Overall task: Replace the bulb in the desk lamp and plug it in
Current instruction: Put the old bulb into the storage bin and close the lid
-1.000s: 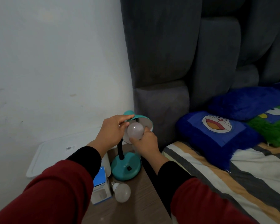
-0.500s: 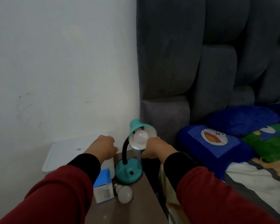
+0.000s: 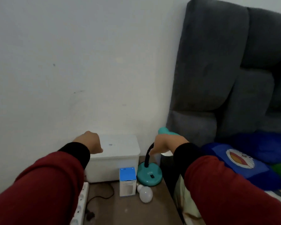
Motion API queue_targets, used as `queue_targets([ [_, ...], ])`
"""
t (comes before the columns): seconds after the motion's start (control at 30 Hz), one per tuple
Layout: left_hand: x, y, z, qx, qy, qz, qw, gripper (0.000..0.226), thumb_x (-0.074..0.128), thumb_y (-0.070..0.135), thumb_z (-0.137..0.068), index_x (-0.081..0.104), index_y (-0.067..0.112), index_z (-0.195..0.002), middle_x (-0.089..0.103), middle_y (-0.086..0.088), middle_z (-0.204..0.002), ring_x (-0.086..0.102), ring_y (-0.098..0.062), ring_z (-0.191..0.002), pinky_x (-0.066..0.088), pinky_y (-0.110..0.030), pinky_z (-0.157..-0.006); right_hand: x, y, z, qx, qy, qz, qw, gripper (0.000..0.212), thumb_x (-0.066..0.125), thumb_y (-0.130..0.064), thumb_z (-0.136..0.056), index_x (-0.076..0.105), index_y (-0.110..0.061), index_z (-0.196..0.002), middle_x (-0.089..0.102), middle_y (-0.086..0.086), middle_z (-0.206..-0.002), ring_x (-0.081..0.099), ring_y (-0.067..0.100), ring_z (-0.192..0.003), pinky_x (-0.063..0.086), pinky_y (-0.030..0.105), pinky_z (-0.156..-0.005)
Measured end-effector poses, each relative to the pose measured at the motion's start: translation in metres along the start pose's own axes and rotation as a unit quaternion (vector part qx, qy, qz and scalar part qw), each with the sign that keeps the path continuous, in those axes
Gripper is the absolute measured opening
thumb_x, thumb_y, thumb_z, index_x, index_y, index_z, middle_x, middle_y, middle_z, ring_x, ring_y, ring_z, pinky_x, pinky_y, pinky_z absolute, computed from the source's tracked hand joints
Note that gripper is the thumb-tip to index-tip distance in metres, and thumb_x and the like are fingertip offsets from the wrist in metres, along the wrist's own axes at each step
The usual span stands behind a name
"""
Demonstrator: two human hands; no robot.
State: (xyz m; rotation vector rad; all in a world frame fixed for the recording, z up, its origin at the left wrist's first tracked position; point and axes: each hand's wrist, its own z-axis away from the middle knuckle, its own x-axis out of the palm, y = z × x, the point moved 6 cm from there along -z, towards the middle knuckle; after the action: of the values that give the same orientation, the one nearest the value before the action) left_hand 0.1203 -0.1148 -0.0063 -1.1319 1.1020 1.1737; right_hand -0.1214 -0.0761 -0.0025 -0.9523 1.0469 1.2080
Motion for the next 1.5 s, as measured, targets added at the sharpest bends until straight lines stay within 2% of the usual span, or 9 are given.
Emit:
queue_targets([
  [0.17, 0.006, -0.059, -0.012, -0.055, -0.001, 0.008, 0.998, 0.041, 0.055, 0.034, -0.089, 0.056, 0.007, -0.119, 0.057, -0.010, -0.125, 0.058, -0.024, -0.113, 0.047, -0.028, -0.088, -0.006, -0.040, -0.035, -0.033, -0.010, 0.019, 0.999, 0.054, 0.062, -0.054, -0.077, 0.063, -0.011, -0.110, 0.061, 0.007, -0.124, 0.058, 0.029, -0.109, 0.048, 0.040, -0.094],
  [0.3, 0.024, -0.084, -0.039, -0.066, -0.016, 0.031, 0.997, 0.044, 0.053, 0.036, -0.090, 0.055, 0.007, -0.123, 0.055, -0.010, -0.128, 0.056, -0.024, -0.116, 0.046, -0.029, -0.091, 0.000, -0.058, -0.066, -0.054, -0.029, 0.014, 0.998, 0.063, 0.054, -0.049, -0.087, 0.043, -0.017, -0.139, 0.039, 0.004, -0.149, 0.038, 0.027, -0.135, 0.033, 0.041, -0.112],
  [0.47, 0.068, -0.088, -0.082, -0.037, -0.063, 0.118, 0.990, 0.071, 0.049, 0.052, -0.088, 0.029, 0.015, -0.145, 0.035, -0.008, -0.149, 0.037, -0.025, -0.135, 0.033, -0.034, -0.111, 0.026, -0.060, -0.106, -0.058, -0.013, -0.090, 0.994, 0.076, 0.058, -0.046, -0.087, 0.019, -0.025, -0.148, 0.036, 0.012, -0.150, 0.039, 0.027, -0.135, 0.033, 0.036, -0.110],
  [0.63, 0.104, -0.070, -0.112, 0.001, -0.068, 0.224, 0.972, 0.084, 0.051, 0.058, -0.084, 0.009, 0.024, -0.150, 0.027, -0.014, -0.153, 0.031, -0.030, -0.138, 0.029, -0.041, -0.114, 0.056, -0.056, -0.141, -0.052, 0.008, -0.137, 0.989, 0.081, 0.055, -0.048, -0.088, 0.009, -0.027, -0.151, 0.033, 0.020, -0.148, 0.040, 0.032, -0.133, 0.034, 0.033, -0.107],
  [0.77, 0.128, -0.066, -0.131, 0.010, -0.056, 0.272, 0.961, 0.089, 0.047, 0.064, -0.081, 0.001, 0.028, -0.149, 0.016, -0.012, -0.157, 0.019, -0.028, -0.144, 0.021, -0.044, -0.117, 0.079, -0.054, -0.160, -0.040, -0.010, -0.147, 0.988, 0.083, 0.050, -0.052, -0.089, 0.007, -0.021, -0.152, 0.028, 0.017, -0.152, 0.034, 0.030, -0.138, 0.030, 0.031, -0.110],
  [0.9, 0.134, -0.059, -0.135, 0.020, -0.038, 0.300, 0.953, 0.085, 0.048, 0.059, -0.084, 0.006, 0.024, -0.149, 0.022, -0.011, -0.155, 0.024, -0.027, -0.142, 0.022, -0.040, -0.117, 0.089, -0.056, -0.173, -0.040, -0.022, -0.144, 0.989, 0.082, 0.045, -0.054, -0.091, 0.011, -0.010, -0.151, 0.022, 0.009, -0.158, 0.028, 0.024, -0.143, 0.024, 0.026, -0.112],
  [1.13, 0.123, -0.051, -0.132, 0.024, 0.027, 0.335, 0.942, 0.071, 0.054, 0.044, -0.089, 0.021, 0.022, -0.148, 0.029, -0.005, -0.154, 0.027, -0.025, -0.141, 0.020, -0.033, -0.114, 0.088, -0.051, -0.179, -0.013, 0.007, -0.232, 0.973, 0.081, 0.057, -0.047, -0.087, 0.019, -0.013, -0.150, 0.027, 0.005, -0.156, 0.031, 0.024, -0.142, 0.027, 0.027, -0.112],
  [1.33, 0.114, -0.051, -0.129, 0.011, 0.024, 0.335, 0.942, 0.067, 0.054, 0.044, -0.089, 0.028, 0.021, -0.146, 0.030, -0.003, -0.154, 0.027, -0.023, -0.142, 0.020, -0.030, -0.115, 0.081, -0.050, -0.178, 0.006, 0.009, -0.262, 0.965, 0.081, 0.061, -0.045, -0.085, 0.023, -0.013, -0.149, 0.031, 0.004, -0.154, 0.034, 0.023, -0.140, 0.029, 0.027, -0.111],
  [1.5, 0.106, -0.052, -0.129, 0.002, 0.019, 0.341, 0.940, 0.066, 0.054, 0.046, -0.089, 0.031, 0.021, -0.145, 0.033, -0.003, -0.152, 0.026, -0.026, -0.141, 0.022, -0.032, -0.114, 0.069, -0.053, -0.176, 0.005, 0.003, -0.221, 0.975, 0.079, 0.055, -0.048, -0.088, 0.020, -0.013, -0.150, 0.027, 0.006, -0.156, 0.030, 0.024, -0.142, 0.027, 0.025, -0.111],
])
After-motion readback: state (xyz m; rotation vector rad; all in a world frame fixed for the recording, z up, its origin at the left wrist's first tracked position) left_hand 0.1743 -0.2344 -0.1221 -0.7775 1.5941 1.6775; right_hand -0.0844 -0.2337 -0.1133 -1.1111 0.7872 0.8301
